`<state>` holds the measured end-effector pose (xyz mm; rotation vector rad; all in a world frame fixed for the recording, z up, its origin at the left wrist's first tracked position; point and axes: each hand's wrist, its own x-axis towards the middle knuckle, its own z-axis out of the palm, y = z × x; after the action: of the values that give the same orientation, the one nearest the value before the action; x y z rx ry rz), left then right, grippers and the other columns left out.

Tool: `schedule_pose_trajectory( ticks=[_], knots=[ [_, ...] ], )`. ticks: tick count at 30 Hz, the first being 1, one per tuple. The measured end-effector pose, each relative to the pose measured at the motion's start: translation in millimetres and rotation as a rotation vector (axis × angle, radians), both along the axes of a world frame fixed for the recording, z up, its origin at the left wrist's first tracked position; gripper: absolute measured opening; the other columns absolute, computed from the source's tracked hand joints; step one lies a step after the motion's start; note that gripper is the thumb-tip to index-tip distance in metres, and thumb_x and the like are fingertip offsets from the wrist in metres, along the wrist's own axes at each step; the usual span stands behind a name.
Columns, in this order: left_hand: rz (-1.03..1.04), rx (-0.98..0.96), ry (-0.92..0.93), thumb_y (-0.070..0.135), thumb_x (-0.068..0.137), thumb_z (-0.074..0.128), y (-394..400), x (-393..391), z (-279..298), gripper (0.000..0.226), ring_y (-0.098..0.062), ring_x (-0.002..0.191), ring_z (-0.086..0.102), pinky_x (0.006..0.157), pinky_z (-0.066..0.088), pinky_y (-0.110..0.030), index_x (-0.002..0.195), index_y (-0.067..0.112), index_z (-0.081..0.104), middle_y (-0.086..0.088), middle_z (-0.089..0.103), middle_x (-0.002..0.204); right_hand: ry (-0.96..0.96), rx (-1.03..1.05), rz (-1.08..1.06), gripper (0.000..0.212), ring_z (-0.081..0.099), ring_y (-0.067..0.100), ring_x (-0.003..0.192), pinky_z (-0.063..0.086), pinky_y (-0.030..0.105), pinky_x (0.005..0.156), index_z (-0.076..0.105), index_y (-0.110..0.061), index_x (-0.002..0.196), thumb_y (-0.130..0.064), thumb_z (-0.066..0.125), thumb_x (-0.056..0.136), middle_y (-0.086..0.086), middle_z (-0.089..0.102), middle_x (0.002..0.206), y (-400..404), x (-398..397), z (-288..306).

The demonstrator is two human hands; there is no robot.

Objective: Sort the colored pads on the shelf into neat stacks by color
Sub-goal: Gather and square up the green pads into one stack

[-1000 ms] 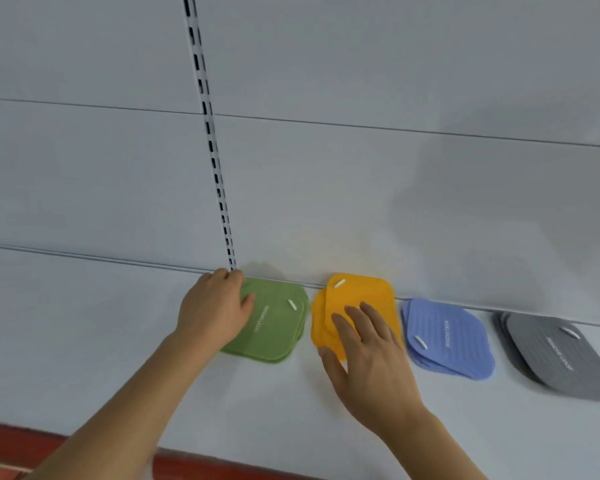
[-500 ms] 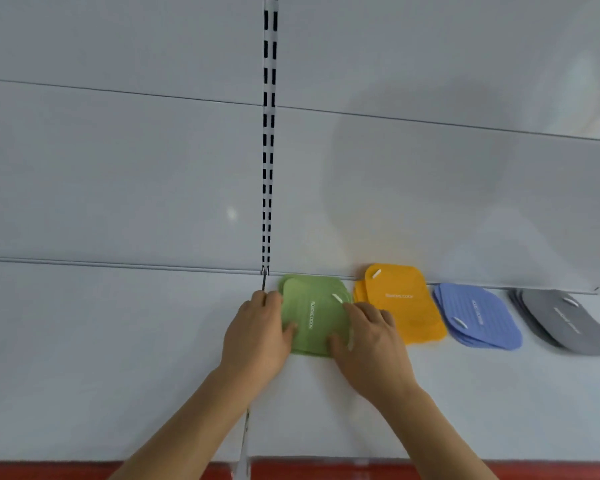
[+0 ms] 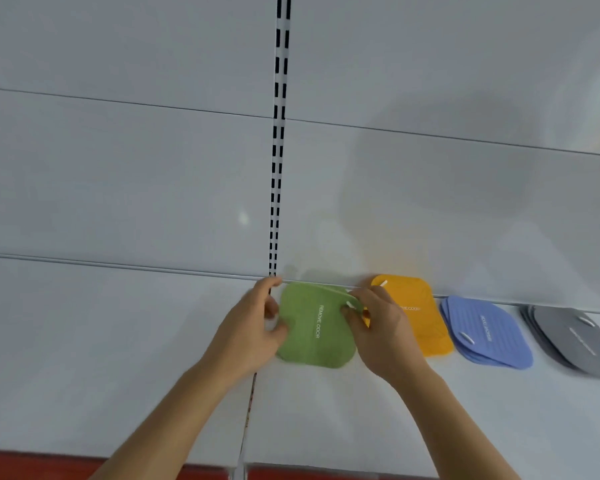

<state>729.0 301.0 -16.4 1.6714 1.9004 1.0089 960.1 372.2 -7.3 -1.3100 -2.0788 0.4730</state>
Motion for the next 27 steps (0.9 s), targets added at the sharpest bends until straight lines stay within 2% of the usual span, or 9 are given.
schedule_pose_trajectory(
  ticks=[3,5,7,10,12,15,17,22,27],
  knots=[
    [-0.135,0.097,0.188,0.038,0.087,0.080,5,-5,33,0.064,0.002,0.125,0.051,0.102,0.044,-0.023,0.144,0.035,0.052,0.019,0.054,0.139,-0.089,0.032,0.209,0.007,0.054,0.003,0.070,0.038,0.014,0.059,0.069,-0.021,0.104,-0.018,0.066,0.099,-0.019,0.055,0.070,-14,6,30],
    [-0.295,0.009,0.265,0.038,0.091,0.075,8,6,58,0.037,-0.001,0.110,0.061,0.092,0.051,-0.025,0.127,0.035,0.067,0.020,0.065,0.123,-0.141,0.094,0.298,0.010,0.052,0.009,0.068,0.040,0.020,0.058,0.070,-0.023,0.105,-0.019,0.066,0.097,-0.013,0.061,0.071,-18,2,44],
    [-0.316,-0.097,0.297,0.037,0.096,0.068,10,18,70,0.016,-0.012,0.089,0.067,0.080,0.056,-0.038,0.110,0.030,0.071,0.009,0.073,0.096,-0.091,0.103,0.304,0.014,0.056,0.010,0.070,0.045,0.022,0.061,0.069,-0.026,0.110,-0.020,0.065,0.097,-0.011,0.068,0.077,-17,-2,51],
    [-0.210,-0.091,0.277,0.040,0.098,0.065,12,10,65,0.017,-0.016,0.074,0.065,0.070,0.055,-0.038,0.094,0.024,0.069,0.005,0.069,0.077,0.085,0.060,0.195,0.024,0.068,0.003,0.088,0.052,0.014,0.076,0.068,-0.027,0.123,-0.020,0.064,0.101,-0.015,0.075,0.098,-8,4,46],
    [-0.130,-0.101,0.132,0.039,0.101,0.064,7,-10,58,0.024,-0.011,0.064,0.058,0.064,0.047,-0.033,0.083,0.025,0.066,0.008,0.064,0.068,0.037,0.054,0.028,0.025,0.069,0.007,0.091,0.055,0.023,0.080,0.068,-0.024,0.125,-0.020,0.062,0.101,-0.010,0.075,0.104,1,14,33],
    [-0.079,-0.160,-0.165,0.034,0.107,0.059,-7,-37,45,0.015,-0.005,0.089,0.072,0.084,0.056,-0.034,0.107,0.035,0.074,0.014,0.078,0.095,-0.179,-0.015,-0.091,0.026,0.061,0.016,0.083,0.048,0.031,0.073,0.069,-0.022,0.122,-0.029,0.064,0.098,-0.004,0.072,0.103,1,17,8],
    [-0.044,-0.171,-0.236,0.024,0.107,0.060,-15,-44,36,0.024,-0.006,0.107,0.073,0.098,0.057,-0.040,0.125,0.037,0.068,0.016,0.077,0.114,-0.276,-0.102,-0.098,0.035,0.062,0.019,0.090,0.050,0.032,0.075,0.066,-0.023,0.125,-0.042,0.062,0.096,-0.004,0.069,0.105,-7,9,-2],
    [0.088,-0.186,-0.329,0.029,0.095,0.062,-17,-45,25,0.025,-0.015,0.107,0.072,0.100,0.056,-0.052,0.116,0.040,0.067,0.012,0.077,0.110,-0.453,-0.268,-0.199,0.047,0.064,0.023,0.095,0.047,0.033,0.071,0.056,-0.022,0.111,-0.062,0.063,0.089,-0.003,0.061,0.098,-18,-18,-5],
    [0.118,-0.155,-0.399,0.032,0.091,0.055,-17,-40,23,0.030,-0.017,0.110,0.070,0.102,0.054,-0.054,0.115,0.046,0.065,0.014,0.076,0.110,-0.277,-0.410,-0.284,0.049,0.063,0.024,0.093,0.049,0.034,0.074,0.053,-0.021,0.117,-0.051,0.074,0.083,-0.003,0.066,0.100,-18,-22,-13]
  ],
)
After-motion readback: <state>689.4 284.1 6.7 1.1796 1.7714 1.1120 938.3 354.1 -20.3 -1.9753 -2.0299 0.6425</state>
